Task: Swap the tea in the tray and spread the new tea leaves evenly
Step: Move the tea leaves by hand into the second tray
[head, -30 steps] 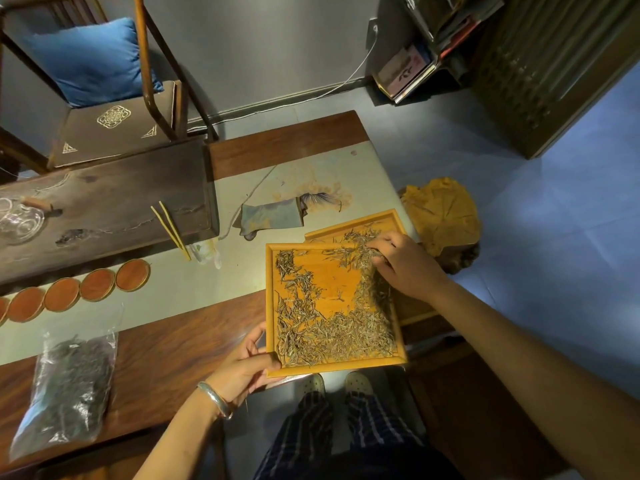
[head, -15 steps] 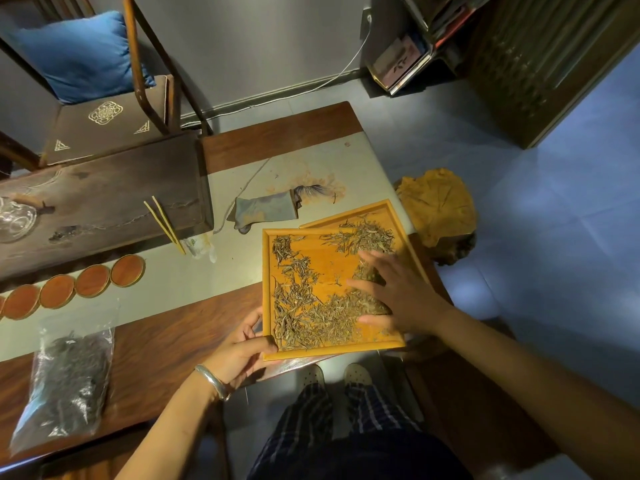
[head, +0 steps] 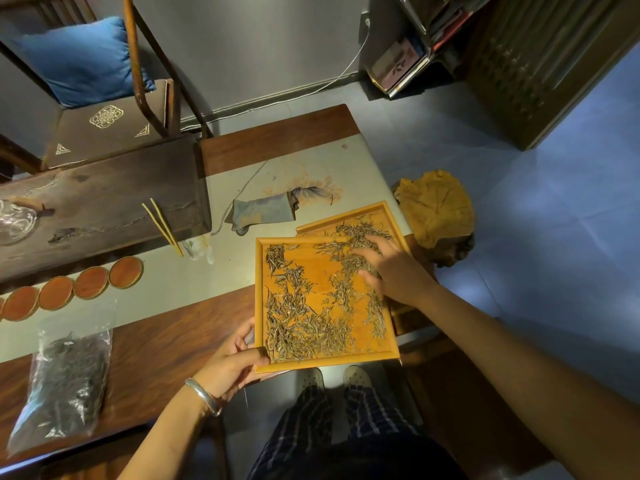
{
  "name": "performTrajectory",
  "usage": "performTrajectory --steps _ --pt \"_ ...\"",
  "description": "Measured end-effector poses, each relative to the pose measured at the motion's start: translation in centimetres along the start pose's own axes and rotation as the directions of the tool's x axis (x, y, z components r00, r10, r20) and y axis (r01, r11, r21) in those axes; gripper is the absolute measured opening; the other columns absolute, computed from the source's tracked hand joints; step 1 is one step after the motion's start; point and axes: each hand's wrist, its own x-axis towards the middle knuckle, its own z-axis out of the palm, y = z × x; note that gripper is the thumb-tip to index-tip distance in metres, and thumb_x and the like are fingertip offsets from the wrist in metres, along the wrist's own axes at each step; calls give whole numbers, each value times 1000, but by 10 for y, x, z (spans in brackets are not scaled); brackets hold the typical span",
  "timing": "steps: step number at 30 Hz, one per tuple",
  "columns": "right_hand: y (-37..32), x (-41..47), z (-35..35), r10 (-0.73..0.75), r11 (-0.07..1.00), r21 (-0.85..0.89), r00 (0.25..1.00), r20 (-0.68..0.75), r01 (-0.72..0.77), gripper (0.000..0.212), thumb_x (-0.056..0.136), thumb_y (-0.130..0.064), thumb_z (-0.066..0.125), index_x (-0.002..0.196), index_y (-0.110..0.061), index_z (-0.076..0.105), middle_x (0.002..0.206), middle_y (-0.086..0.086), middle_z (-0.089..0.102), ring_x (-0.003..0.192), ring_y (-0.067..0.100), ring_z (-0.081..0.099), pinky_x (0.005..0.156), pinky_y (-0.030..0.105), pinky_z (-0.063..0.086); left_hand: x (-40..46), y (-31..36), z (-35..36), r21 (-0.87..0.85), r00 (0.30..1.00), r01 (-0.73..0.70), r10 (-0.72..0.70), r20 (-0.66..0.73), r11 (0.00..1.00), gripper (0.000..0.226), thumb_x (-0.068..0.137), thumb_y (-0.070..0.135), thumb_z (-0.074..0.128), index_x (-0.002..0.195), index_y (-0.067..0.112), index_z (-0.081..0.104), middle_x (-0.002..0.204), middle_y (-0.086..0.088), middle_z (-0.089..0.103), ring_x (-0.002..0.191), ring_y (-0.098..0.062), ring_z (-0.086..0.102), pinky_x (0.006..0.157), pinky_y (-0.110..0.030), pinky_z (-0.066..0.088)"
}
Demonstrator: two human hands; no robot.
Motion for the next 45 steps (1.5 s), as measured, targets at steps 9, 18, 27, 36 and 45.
performTrajectory --steps 9,18,27,36,45 --pt "8 8 -5 59 995 87 974 -219 -40 33 88 -12 60 119 -2 63 119 22 61 108 37 59 90 44 51 -7 0 0 -16 1000 12 -12 3 1000 68 68 -16 60 130 7 44 120 -17 65 104 -31 65 84 -32 54" --pt "-93 -39 6 -399 905 152 917 -20 397 48 92 -43 53 133 -20 52 145 9 44 133 25 39 108 41 34 -4 -2 6 -67 1000 -6 6 1 998 69 69 -16 60 133 7 44 126 -23 59 108 -39 62 85 -38 55" --pt "-90 -28 24 -356 928 105 934 -32 357 37 91 -30 60 125 -16 60 140 11 49 124 29 50 98 47 48 -7 -6 2 -65 1000 -14 13 -14 998 70 66 -13 60 132 7 45 121 -23 63 104 -38 63 86 -42 55" --pt "-35 1 15 -198 978 45 970 -143 206 32 86 -16 66 117 -7 64 119 15 62 102 27 63 83 40 57 -10 -7 -3 -20 999 16 -17 -29 1000 73 63 -10 65 131 7 44 109 -15 70 96 -29 68 81 -32 56" --pt "-3 14 -1 -56 997 -64 990 -130 48 23 93 -18 51 108 -7 64 109 12 59 96 27 57 80 41 52 -7 -4 -7 47 999 30 -29 -16 998 77 64 -2 69 135 10 41 116 -18 67 105 -35 64 89 -35 53"
